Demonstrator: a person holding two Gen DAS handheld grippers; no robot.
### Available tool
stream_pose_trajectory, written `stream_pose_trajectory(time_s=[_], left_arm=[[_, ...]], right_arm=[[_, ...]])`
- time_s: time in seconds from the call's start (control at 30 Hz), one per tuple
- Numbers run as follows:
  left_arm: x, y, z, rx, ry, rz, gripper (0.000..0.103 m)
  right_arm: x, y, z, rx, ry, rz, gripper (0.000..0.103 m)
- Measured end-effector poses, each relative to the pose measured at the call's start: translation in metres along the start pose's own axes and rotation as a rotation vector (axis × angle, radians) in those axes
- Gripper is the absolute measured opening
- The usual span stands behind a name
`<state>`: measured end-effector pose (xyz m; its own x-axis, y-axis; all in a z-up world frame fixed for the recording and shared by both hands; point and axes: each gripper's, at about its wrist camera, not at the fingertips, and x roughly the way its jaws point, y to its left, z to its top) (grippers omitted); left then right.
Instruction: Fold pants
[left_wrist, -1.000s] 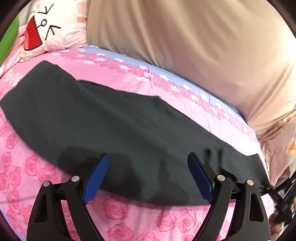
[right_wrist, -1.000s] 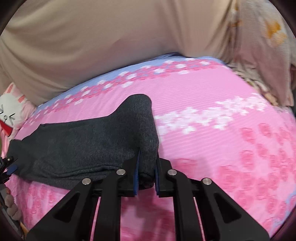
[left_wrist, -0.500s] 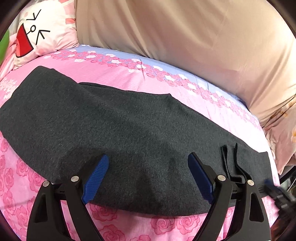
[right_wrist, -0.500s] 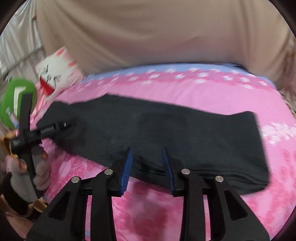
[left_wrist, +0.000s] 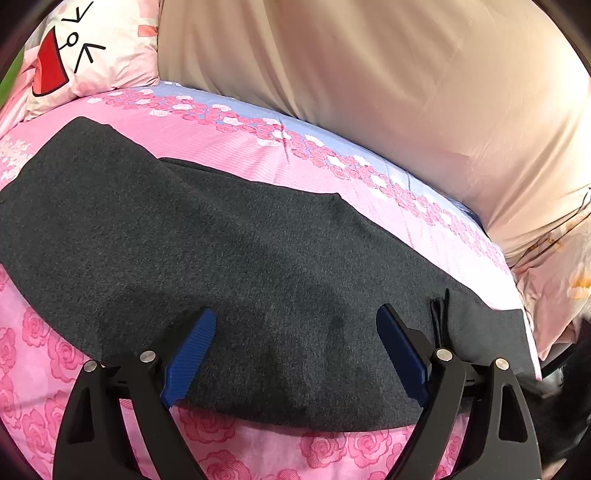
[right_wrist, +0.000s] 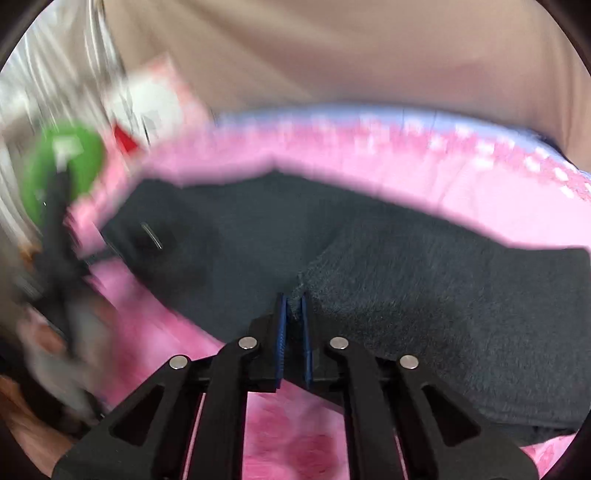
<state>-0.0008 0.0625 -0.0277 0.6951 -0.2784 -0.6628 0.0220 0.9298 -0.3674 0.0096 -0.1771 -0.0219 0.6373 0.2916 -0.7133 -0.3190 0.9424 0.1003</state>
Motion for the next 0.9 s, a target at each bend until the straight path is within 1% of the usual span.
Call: stream_pose_trajectory(time_s=[0.03,0.07,0.1,0.13,0.23,0.27,0.3,0.33,0.37,0.4,0.43,0.47,0.5,0.57,0.6,0.63,0.67,0.7,0.77,0.8,0.83,0.87,0.9], left_arm=[[0.0,0.0,0.0,-0.001,-0.001,-0.002,0.086],[-0.001,0.001,0.0,-0.003,-0.002,-0.005,0.086],[-0.001,0.001,0.0,-0.004,-0.002,-0.007,0.086],[-0.001,0.002,0.0,-0.004,-0.001,-0.008,0.086],[-0.001,0.002,0.0,-0.004,0.0,-0.008,0.086],[-0.001,0.002,0.0,-0.004,0.001,-0.009,0.086],[-0.001,0.001,0.0,-0.003,0.001,-0.009,0.086],[-0.001,0.001,0.0,-0.004,0.0,-0.01,0.086],[-0.001,0.001,0.0,-0.004,0.0,-0.009,0.086],[-0.001,0.001,0.0,-0.004,0.0,-0.01,0.086],[-0.001,0.002,0.0,-0.007,-0.002,-0.012,0.086],[-0.001,0.002,0.0,-0.009,-0.003,-0.014,0.086],[-0.001,0.002,0.001,-0.011,-0.004,-0.018,0.086],[-0.001,0.002,0.001,-0.012,-0.004,-0.018,0.087],[-0.001,0.003,0.001,-0.011,-0.004,-0.018,0.087],[-0.001,0.003,0.001,-0.011,-0.004,-0.019,0.087],[-0.001,0.003,0.001,-0.011,-0.005,-0.019,0.087],[-0.001,0.003,0.001,-0.011,-0.004,-0.02,0.087],[-0.002,0.003,0.002,-0.014,-0.006,-0.018,0.087],[-0.004,0.003,0.002,-0.016,-0.006,-0.006,0.087],[-0.011,0.005,0.005,-0.014,-0.021,0.021,0.087],[-0.02,0.007,0.008,-0.002,-0.051,0.042,0.087],[-0.032,0.012,0.013,0.009,-0.092,0.075,0.087]], right_arm=[[-0.005,0.002,-0.001,-0.005,-0.015,0.005,0.016],[-0.012,0.004,-0.001,-0.01,-0.031,0.006,0.033],[-0.022,0.008,-0.001,-0.029,-0.068,-0.01,0.041],[-0.027,0.01,-0.002,-0.044,-0.083,-0.014,0.049],[-0.023,0.012,-0.003,-0.069,-0.054,-0.008,0.049],[-0.015,0.012,-0.002,-0.077,-0.036,-0.015,0.045],[-0.005,0.01,-0.002,-0.083,-0.005,-0.033,0.04],[0.003,0.005,-0.001,-0.061,0.031,-0.024,0.032],[0.002,-0.001,0.001,-0.032,0.021,-0.006,0.013],[-0.003,-0.007,0.008,-0.01,0.008,-0.028,0.01],[-0.009,-0.012,0.014,0.013,-0.016,-0.034,0.009],[-0.019,-0.019,0.021,0.058,-0.058,-0.023,0.009],[-0.037,-0.025,0.031,0.116,-0.124,0.005,0.009],[-0.052,-0.023,0.045,0.143,-0.197,0.012,0.01],[-0.05,-0.02,0.049,0.142,-0.201,0.03,0.01],[-0.043,-0.016,0.051,0.146,-0.189,0.054,0.01],[-0.022,-0.009,0.052,0.139,-0.133,0.085,0.01],[-0.005,-0.002,0.05,0.121,-0.089,0.087,0.01],[0.032,0.009,0.04,0.092,0.027,0.061,0.012],[0.035,0.012,0.036,0.102,0.009,0.049,0.012],[0.028,0.012,0.037,0.115,0.002,0.056,0.017],[0.021,0.012,0.038,0.121,-0.006,0.055,0.018],[0.006,0.014,0.039,0.112,-0.042,0.037,0.019]])
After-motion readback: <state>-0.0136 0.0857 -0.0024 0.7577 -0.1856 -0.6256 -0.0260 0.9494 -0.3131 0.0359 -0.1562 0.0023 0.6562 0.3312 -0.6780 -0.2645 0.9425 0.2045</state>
